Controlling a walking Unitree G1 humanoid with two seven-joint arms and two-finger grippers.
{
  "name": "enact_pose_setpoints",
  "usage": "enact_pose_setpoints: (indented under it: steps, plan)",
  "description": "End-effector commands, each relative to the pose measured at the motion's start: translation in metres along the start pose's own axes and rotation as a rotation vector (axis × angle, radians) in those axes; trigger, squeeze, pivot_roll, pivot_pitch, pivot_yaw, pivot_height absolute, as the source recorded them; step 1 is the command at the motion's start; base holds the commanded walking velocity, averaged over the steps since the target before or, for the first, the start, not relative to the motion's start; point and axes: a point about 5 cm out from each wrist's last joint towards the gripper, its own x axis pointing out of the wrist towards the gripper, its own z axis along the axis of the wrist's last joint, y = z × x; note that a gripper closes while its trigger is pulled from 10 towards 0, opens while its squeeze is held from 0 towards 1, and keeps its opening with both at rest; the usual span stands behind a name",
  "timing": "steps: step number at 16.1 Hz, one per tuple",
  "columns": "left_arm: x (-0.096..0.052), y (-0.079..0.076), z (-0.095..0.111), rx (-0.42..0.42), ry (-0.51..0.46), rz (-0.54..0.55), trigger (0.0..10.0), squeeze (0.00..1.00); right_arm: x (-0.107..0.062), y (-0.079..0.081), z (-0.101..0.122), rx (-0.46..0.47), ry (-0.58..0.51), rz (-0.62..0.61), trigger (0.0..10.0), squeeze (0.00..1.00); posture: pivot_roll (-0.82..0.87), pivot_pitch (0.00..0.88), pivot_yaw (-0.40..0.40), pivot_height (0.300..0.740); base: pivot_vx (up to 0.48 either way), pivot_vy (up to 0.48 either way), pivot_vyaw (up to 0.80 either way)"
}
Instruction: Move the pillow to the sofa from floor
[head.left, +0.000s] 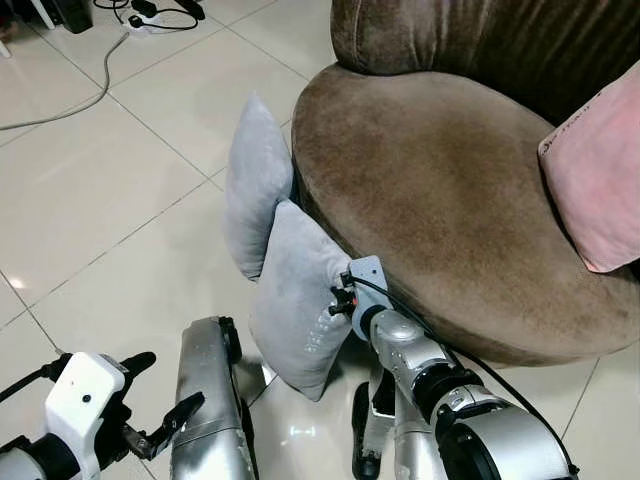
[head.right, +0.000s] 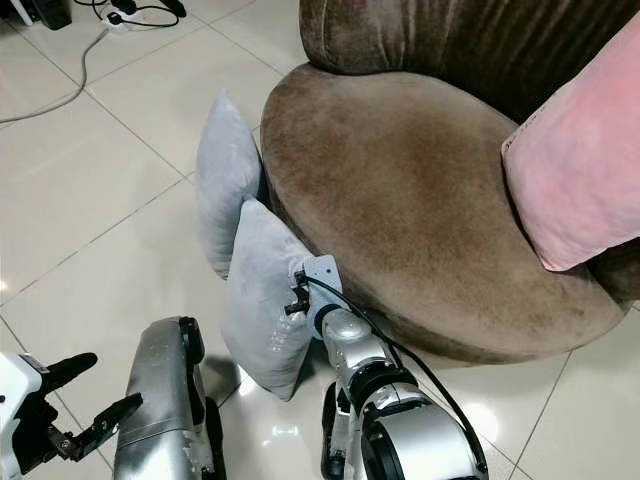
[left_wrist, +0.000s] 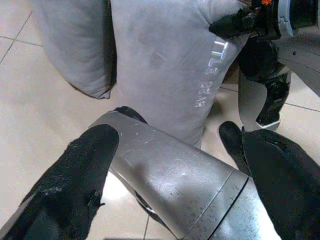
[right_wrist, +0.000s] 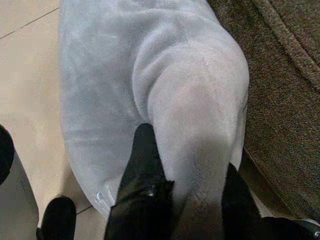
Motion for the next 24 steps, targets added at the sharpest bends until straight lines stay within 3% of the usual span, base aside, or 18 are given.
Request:
enact_pose_setpoints:
  steps: [1,4,8,10,12,13,14,17,18,19,20,22,23,24]
  plan:
    - [0.001,-0.003,-0.004,-0.004,0.016,-0.002,10.0,0.93,0.001,0.003,0.0,-0.008,0.003,0.015,0.0,0.0,0.22,0.182,-0.046,0.497,0.0,0.0,0.0]
    - [0.007,0.0,-0.001,0.009,-0.004,0.012,10.0,0.93,0.001,0.003,0.001,0.009,-0.008,0.025,0.0,0.0,0.23,0.148,-0.045,0.497,0.0,0.0,0.0]
    - [0.024,0.006,0.001,0.015,-0.052,0.048,10.0,0.93,-0.001,0.002,0.011,-0.006,-0.063,0.163,0.0,0.0,0.2,0.062,-0.065,0.497,0.0,0.0,0.0]
    - [0.028,0.006,0.0,0.02,-0.06,0.059,10.0,0.93,-0.004,-0.005,0.018,-0.006,-0.107,0.186,0.0,0.0,0.2,0.04,-0.076,0.497,0.0,0.0,0.0]
    - [0.036,0.011,0.008,0.028,-0.107,0.092,10.0,0.93,-0.016,-0.026,0.042,0.065,-0.258,0.203,0.0,0.0,0.19,0.0,-0.099,0.497,0.0,0.0,0.0]
    - [0.039,0.014,0.015,0.031,-0.144,0.108,10.0,0.93,-0.027,-0.037,0.059,0.108,-0.349,0.185,0.0,0.0,0.18,0.0,-0.102,0.497,0.0,0.0,0.0]
    - [0.044,0.015,0.028,0.027,-0.216,0.124,10.0,0.93,-0.057,-0.054,0.094,0.179,-0.52,0.158,0.0,0.0,0.16,0.0,-0.101,0.497,0.0,0.0,0.0]
    - [0.048,0.01,0.035,0.027,-0.257,0.111,10.0,0.93,-0.092,-0.064,0.133,0.262,-0.697,0.191,0.0,0.0,0.14,0.0,-0.105,0.497,0.0,0.0,0.0]
    - [0.049,0.009,0.04,0.021,-0.291,0.127,10.0,0.93,-0.12,-0.068,0.169,0.314,-0.855,0.248,0.0,0.0,0.14,0.0,-0.109,0.497,0.0,0.0,0.0]
    - [0.05,0.01,0.043,0.02,-0.312,0.137,10.0,0.93,-0.133,-0.072,0.185,0.323,-0.921,0.26,0.0,0.0,0.13,0.0,-0.111,0.497,0.0,0.0,0.0]
    - [0.053,0.012,0.053,0.028,-0.355,0.152,10.0,0.93,-0.154,-0.082,0.219,0.337,-1.046,0.245,0.0,0.0,0.13,0.0,-0.119,0.497,0.0,0.0,0.0]
    - [0.056,0.012,0.058,0.039,-0.372,0.173,10.0,0.93,-0.163,-0.089,0.232,0.305,-1.071,0.213,0.0,0.0,0.12,0.0,-0.122,0.497,0.0,0.0,0.0]
    - [0.057,0.01,0.06,0.043,-0.375,0.191,10.0,0.9,-0.164,-0.088,0.231,0.19,-1.008,0.181,0.0,0.0,0.11,0.0,-0.12,0.497,0.0,0.0,0.0]
    - [0.057,0.009,0.06,0.043,-0.376,0.194,10.0,0.89,-0.162,-0.087,0.227,0.142,-0.97,0.164,0.0,0.0,0.1,0.0,-0.121,0.497,0.0,0.0,0.0]
